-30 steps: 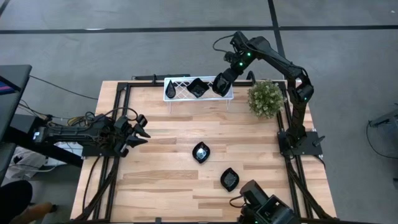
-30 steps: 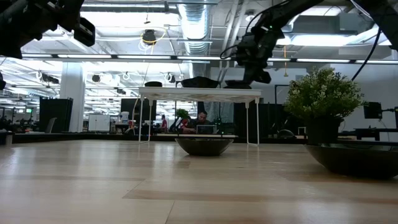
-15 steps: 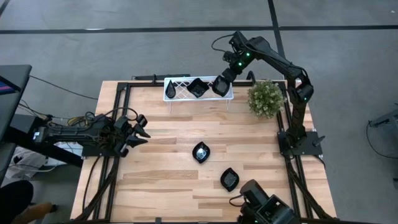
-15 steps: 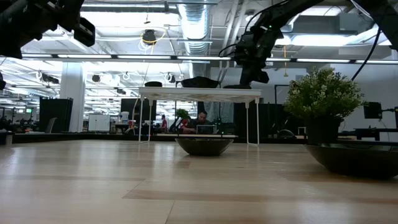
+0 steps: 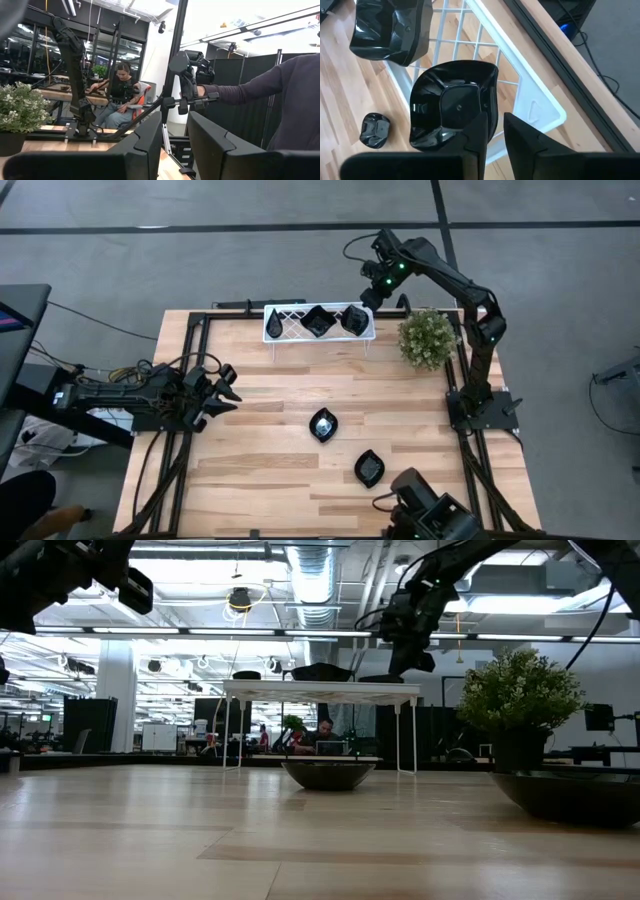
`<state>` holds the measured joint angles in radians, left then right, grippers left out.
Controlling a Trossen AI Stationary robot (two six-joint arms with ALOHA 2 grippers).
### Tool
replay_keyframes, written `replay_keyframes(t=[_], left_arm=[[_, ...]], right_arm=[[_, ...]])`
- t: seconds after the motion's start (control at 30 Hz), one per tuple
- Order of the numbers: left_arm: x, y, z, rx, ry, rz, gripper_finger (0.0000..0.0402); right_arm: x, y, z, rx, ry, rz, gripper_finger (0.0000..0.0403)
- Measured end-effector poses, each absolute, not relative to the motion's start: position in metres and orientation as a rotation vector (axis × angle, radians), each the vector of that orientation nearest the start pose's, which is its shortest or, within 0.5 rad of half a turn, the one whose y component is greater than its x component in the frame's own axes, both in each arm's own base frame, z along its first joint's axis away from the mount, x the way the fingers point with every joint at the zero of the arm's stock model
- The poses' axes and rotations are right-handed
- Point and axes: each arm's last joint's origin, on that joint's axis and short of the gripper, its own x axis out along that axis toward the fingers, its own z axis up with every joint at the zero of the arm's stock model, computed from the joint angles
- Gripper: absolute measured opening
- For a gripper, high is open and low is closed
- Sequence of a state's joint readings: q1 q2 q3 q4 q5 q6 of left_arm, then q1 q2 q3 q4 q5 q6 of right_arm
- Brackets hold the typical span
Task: Pick & Place Mini shaped plates
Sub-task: Stack the black leaf-shaped plate on top of the black leaf-shaped plates on the shelf
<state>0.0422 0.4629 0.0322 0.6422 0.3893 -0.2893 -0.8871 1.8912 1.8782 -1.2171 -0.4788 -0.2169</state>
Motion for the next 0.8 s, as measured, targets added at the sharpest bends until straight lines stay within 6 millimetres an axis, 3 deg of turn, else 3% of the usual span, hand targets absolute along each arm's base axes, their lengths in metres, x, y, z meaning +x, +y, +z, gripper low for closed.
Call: replay_keyframes(t=[0.27,0.4,0.8], left_arm=[[0.124,-0.006,0.194,-0.240,-0.157,-0.373,0.0097],[0.124,-0.006,0.194,-0.240,-0.157,-0.374,0.0097],[0.127,-0.006,0.190,-0.247,-0.123,-0.369,0.0097]], right_arm=[[0.245,-0.279,0.335,0.564,0.970,-0.255,0.0059],[0.239,-0.265,0.346,0.576,0.994,-0.239,0.0059],[0.240,-0.168,0.388,0.551,1.109,-0.063,0.0059]])
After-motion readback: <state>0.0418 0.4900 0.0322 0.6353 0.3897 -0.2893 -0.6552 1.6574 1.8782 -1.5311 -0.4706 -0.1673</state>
